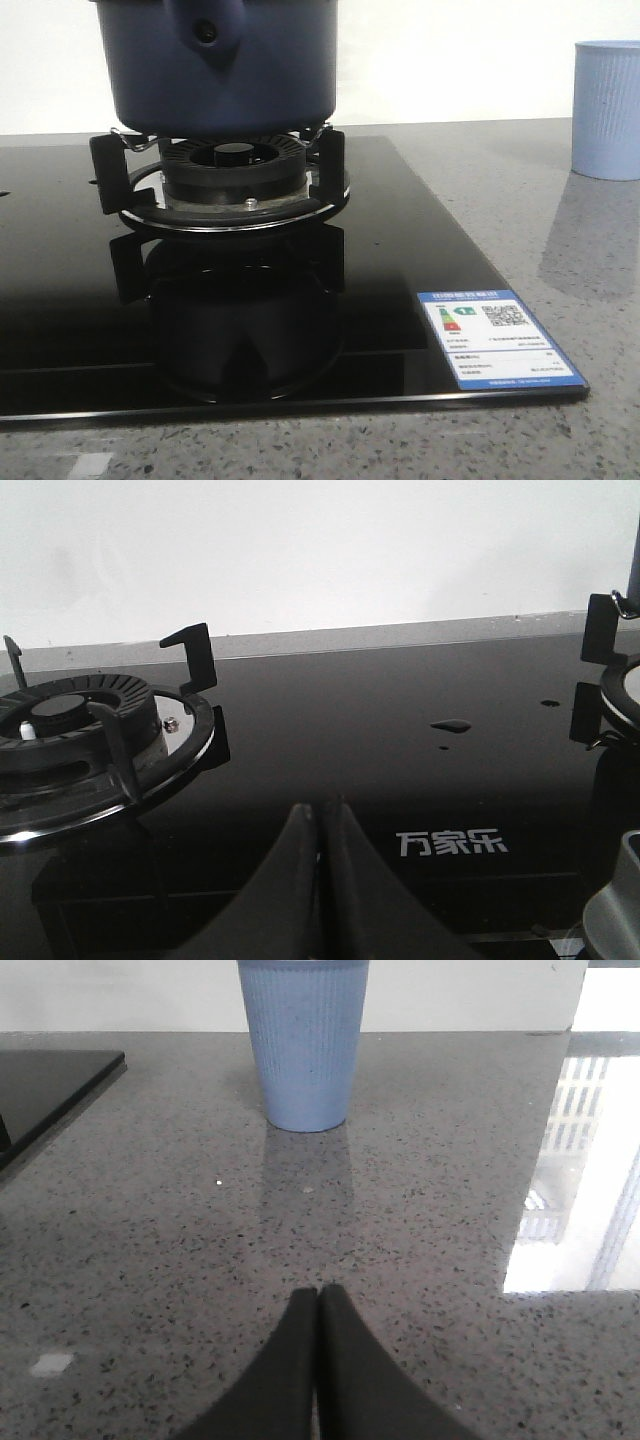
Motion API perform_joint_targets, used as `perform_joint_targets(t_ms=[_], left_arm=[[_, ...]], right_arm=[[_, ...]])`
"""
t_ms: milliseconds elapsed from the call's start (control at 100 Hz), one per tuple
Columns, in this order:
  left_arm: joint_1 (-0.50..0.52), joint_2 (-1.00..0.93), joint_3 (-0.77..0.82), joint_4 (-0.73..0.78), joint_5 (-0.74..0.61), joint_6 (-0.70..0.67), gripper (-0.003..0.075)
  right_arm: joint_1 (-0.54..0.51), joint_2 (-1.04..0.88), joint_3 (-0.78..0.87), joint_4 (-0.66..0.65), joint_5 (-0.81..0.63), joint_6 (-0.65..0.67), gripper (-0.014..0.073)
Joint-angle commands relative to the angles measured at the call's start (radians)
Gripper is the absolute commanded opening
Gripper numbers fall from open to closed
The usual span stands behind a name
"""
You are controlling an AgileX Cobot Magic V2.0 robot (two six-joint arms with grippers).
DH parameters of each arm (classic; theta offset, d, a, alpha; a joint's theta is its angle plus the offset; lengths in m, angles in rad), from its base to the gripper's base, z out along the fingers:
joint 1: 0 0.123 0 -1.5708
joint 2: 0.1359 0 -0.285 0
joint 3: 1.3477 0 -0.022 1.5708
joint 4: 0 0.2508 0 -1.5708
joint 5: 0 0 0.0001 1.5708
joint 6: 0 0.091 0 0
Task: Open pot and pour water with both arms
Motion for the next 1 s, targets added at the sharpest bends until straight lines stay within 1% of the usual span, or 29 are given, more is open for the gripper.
perform_joint_targets(t_ms=[0,640,990], left_arm=[[0.001,-0.028,0.009,-0.007,-0.075,-0.009,-0.0020],[0.001,-0.028,0.009,-0.007,-0.075,-0.009,-0.0020],[0.001,-0.028,0.009,-0.007,-0.087,-0.009,-0.0020]], right_arm=[[-0.007,-0.018,0.024,-0.003,-0.076,-0.009,-0.0060],[-0.007,-0.018,0.024,-0.003,-0.076,-0.009,-0.0060],[-0.007,-0.018,0.024,-0.003,-0.134,-0.009,-0.0060]])
